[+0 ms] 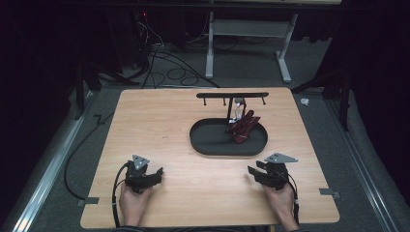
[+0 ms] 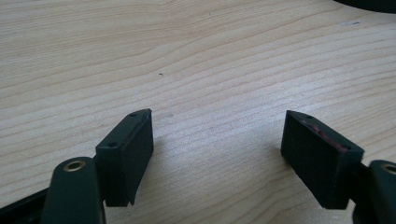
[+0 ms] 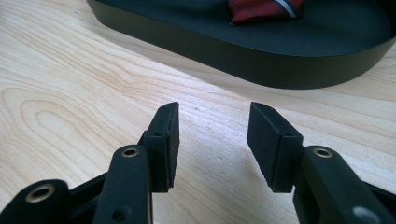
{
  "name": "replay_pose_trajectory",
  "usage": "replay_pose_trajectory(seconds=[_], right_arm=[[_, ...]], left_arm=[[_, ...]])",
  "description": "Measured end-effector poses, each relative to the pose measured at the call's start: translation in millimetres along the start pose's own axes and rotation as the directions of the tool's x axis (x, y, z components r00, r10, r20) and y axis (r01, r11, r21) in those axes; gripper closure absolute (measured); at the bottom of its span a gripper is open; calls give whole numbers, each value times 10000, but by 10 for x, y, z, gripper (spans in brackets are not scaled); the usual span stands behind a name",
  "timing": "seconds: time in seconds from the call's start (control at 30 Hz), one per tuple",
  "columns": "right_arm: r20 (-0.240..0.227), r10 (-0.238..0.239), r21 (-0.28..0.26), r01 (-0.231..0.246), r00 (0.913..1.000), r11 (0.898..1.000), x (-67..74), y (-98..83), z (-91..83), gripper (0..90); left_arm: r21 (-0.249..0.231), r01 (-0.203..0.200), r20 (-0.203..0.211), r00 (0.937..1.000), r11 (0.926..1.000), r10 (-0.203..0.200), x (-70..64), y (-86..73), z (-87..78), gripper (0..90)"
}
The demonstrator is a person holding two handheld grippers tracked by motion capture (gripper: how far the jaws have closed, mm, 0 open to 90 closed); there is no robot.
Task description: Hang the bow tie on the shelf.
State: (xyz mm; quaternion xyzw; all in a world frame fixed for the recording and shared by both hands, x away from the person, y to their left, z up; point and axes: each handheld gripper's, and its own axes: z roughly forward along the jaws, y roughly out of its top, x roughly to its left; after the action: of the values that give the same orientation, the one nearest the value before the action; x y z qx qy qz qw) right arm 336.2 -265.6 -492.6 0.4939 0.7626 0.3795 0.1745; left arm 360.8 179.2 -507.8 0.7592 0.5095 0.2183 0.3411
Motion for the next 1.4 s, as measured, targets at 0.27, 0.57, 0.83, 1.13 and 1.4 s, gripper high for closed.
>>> replay_pose_trajectory(seconds=[0.27, 0.57, 0.83, 1.13, 1.4], right_arm=[[295, -209, 177, 204, 9993, 9996, 16, -28, 67, 552], [613, -478, 256, 463, 9970, 9986, 60, -37, 107, 539], [698, -645, 309, 625, 9955, 9976, 95, -38, 118, 497], [740, -947, 404, 919, 9927, 9949, 127, -36, 129, 456], [708, -932, 402, 905, 9931, 9951, 126, -36, 129, 452]], left_arm=[[-1, 0, 1, 10000, 10000, 0, 0, 0, 0, 258], [0, -1, 3, 10000, 10000, 1, 0, 0, 0, 258], [3, 2, 13, 10000, 10000, -2, -3, -3, -3, 258], [4, 1, 7, 10000, 10000, -1, -4, -3, -3, 258], [3, 3, 10, 10000, 10000, -3, -4, -3, -4, 259]])
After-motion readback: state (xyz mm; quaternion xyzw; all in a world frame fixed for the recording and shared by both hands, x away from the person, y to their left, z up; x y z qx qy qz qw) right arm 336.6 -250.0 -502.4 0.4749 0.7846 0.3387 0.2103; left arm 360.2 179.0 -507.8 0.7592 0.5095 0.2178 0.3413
